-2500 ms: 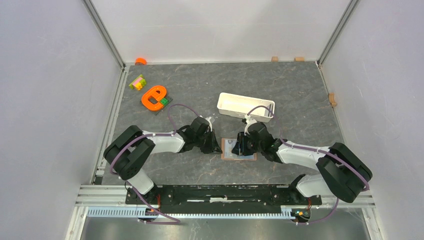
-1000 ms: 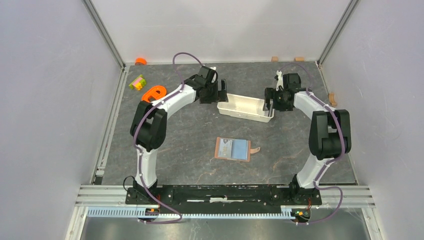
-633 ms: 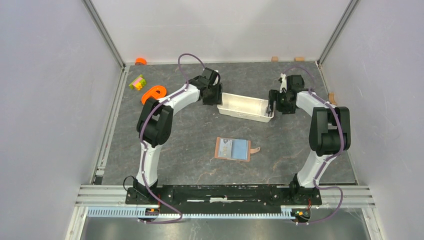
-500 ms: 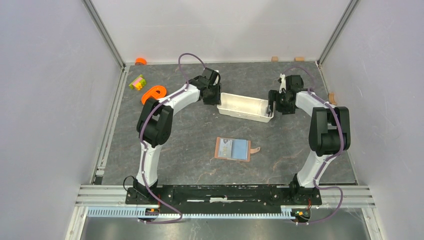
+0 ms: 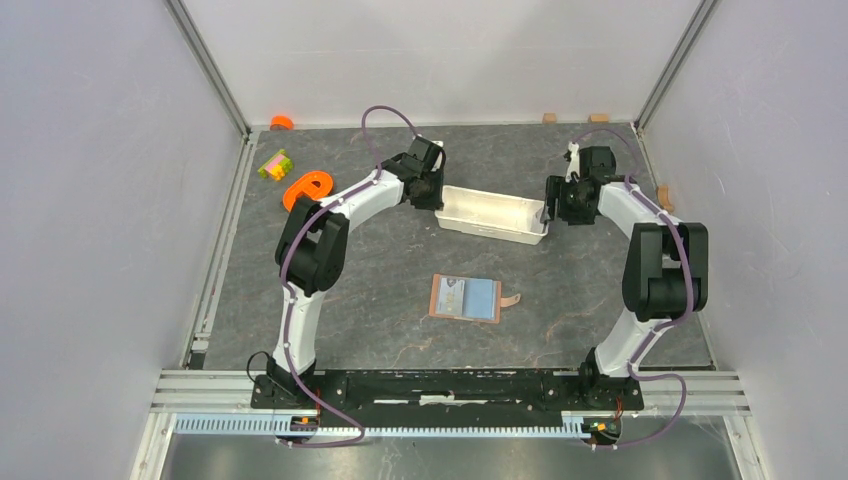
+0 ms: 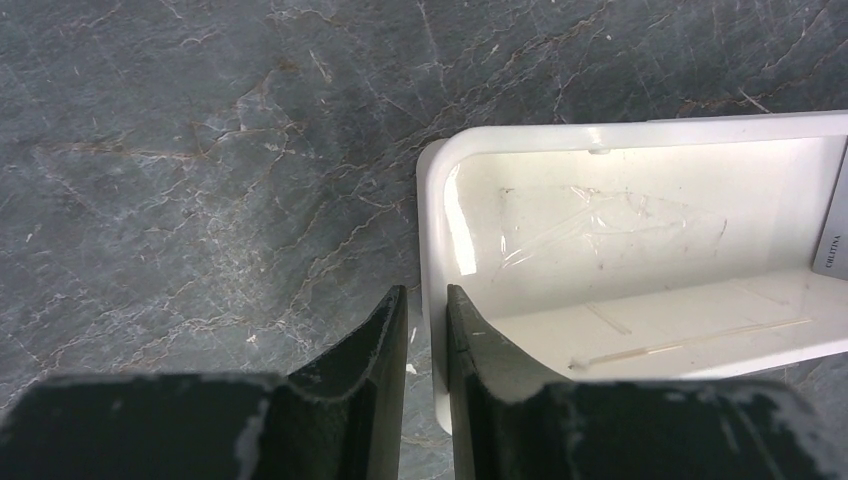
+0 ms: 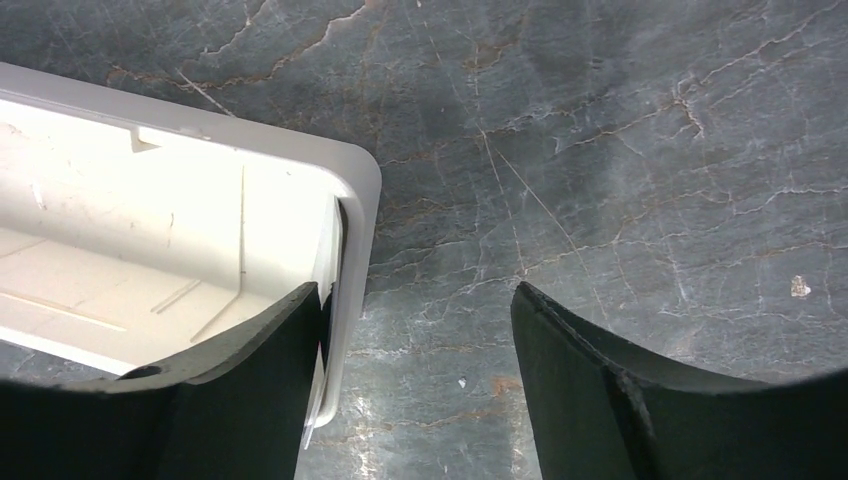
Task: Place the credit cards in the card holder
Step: Pick up the credit card from the storage box.
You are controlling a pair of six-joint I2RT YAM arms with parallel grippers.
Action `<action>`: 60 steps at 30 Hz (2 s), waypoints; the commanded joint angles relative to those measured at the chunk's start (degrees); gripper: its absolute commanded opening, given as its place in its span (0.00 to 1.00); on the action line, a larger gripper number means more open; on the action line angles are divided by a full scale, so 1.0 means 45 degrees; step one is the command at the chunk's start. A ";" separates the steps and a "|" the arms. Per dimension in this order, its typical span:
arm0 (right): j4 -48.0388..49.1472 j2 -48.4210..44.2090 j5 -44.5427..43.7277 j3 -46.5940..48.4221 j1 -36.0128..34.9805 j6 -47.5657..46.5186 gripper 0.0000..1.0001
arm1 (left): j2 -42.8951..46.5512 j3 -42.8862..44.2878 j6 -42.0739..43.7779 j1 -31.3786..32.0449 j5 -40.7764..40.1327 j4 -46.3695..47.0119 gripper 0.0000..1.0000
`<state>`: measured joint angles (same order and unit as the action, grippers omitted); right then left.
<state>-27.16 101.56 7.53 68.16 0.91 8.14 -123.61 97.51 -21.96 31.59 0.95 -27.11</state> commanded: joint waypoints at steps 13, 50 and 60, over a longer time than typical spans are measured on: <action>-0.0081 -0.0955 0.0676 0.0233 0.0345 -0.0034 0.33 | 0.0027 0.0186 0.0621 -0.0107 -0.0563 -0.0049 0.24; 0.8542 -1.0307 0.7383 -0.6278 -0.1796 0.6335 0.00 | 1.0004 -0.8502 -0.5315 0.0468 0.6313 1.0083 0.83; 1.3003 -1.2104 0.7938 -0.7537 -0.3010 0.9959 0.00 | 1.1712 -1.0668 -0.6118 0.1727 0.8068 1.2634 0.84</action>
<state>17.43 48.60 40.53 35.07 -11.66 44.01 -74.61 49.36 -46.17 37.23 30.87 19.22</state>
